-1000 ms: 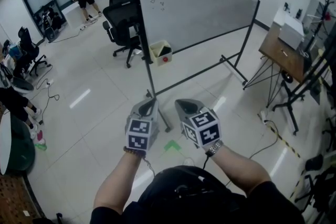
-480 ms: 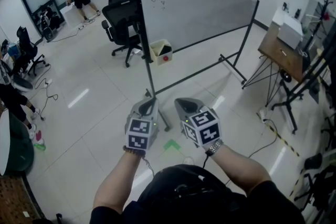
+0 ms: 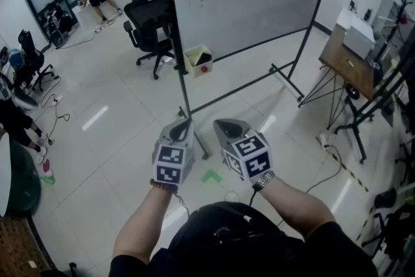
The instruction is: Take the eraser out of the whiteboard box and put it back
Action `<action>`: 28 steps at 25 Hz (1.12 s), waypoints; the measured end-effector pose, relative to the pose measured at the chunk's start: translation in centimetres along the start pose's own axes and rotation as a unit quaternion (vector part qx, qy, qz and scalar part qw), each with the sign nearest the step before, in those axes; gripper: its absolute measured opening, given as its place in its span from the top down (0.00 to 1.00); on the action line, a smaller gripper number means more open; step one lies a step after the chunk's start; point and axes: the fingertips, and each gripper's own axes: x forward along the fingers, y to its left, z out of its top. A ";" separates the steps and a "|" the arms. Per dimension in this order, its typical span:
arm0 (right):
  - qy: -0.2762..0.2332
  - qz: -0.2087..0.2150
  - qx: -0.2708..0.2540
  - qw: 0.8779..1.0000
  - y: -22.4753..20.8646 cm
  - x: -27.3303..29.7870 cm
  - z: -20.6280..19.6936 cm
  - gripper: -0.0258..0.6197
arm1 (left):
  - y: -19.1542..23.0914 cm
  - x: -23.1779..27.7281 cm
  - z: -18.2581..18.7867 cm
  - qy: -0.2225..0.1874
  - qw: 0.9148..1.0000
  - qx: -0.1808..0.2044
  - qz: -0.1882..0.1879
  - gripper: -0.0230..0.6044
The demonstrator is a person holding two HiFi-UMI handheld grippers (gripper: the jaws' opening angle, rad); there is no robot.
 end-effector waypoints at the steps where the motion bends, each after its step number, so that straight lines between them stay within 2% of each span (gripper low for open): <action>1: -0.001 0.000 0.000 1.000 -0.1 0.1 0.1 0.92 | 0.1 0.1 0.0 0.001 1.000 0.000 0.000 0.96; 28: -0.009 -0.016 0.021 1.000 -2.8 1.5 -0.1 0.92 | 0.0 2.8 -0.5 0.006 1.000 -0.003 -0.022 0.96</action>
